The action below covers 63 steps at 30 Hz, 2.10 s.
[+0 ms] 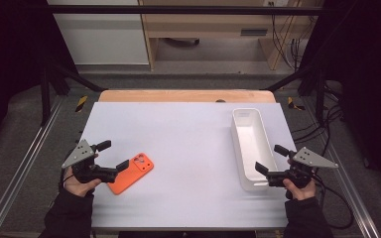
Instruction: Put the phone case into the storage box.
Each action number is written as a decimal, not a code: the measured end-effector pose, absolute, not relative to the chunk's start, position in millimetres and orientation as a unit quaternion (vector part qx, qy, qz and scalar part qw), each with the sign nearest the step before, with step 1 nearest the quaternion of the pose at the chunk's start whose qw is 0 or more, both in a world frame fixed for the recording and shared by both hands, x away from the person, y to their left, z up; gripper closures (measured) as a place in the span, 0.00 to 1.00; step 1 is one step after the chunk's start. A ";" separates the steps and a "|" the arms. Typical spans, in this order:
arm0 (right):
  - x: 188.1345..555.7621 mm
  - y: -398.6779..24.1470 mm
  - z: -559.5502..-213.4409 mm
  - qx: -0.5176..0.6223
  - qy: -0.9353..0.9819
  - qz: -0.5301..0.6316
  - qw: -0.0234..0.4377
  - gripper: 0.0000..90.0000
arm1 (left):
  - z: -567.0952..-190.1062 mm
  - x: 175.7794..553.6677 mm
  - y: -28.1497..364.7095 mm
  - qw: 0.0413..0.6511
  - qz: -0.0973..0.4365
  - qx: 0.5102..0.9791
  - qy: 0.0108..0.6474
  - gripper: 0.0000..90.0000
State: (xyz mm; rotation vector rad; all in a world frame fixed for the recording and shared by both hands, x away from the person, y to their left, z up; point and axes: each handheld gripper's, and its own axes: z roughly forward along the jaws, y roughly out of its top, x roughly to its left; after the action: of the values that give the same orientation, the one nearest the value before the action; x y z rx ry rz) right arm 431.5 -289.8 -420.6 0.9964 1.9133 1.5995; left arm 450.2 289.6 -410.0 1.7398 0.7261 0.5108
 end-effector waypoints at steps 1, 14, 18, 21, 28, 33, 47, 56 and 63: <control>431.5 -289.7 -420.6 0.362 0.694 0.580 0.227 0.00 | -409.9 450.2 289.8 0.559 0.217 0.738 0.308 0.00; 429.8 -291.0 -419.1 0.358 0.692 0.585 0.227 0.01 | -404.3 451.9 286.8 0.552 0.220 0.746 0.302 0.00; 429.9 -290.9 -419.3 0.357 0.692 0.585 0.227 0.01 | -403.9 454.5 284.9 0.541 0.222 0.752 0.305 0.00; 429.8 -290.8 -419.1 0.357 0.692 0.585 0.227 0.01 | -404.0 457.6 284.1 0.532 0.220 0.756 0.313 0.00; 429.6 -291.7 -418.6 0.356 0.692 0.586 0.227 0.00 | -400.1 462.4 281.0 0.507 0.222 0.770 0.317 0.00; 429.8 -290.9 -418.9 0.357 0.693 0.585 0.226 0.00 | -395.3 466.4 279.2 0.495 0.219 0.779 0.315 0.00; 429.8 -290.5 -419.4 0.355 0.695 0.582 0.227 0.01 | -390.0 480.3 273.0 0.447 0.216 0.809 0.315 0.00; 429.9 -290.3 -419.6 0.354 0.697 0.580 0.228 0.01 | -394.3 484.2 271.8 0.418 0.210 0.824 0.319 0.00; 429.4 -290.7 -419.2 0.355 0.696 0.581 0.226 0.00 | -400.2 486.9 270.3 0.399 0.202 0.834 0.323 0.00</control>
State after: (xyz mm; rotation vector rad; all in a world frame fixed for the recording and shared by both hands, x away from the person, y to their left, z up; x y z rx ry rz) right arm 429.4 -290.7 -419.2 0.9774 1.9198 1.6030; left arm 486.9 270.3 -400.2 2.1114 0.8182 0.5122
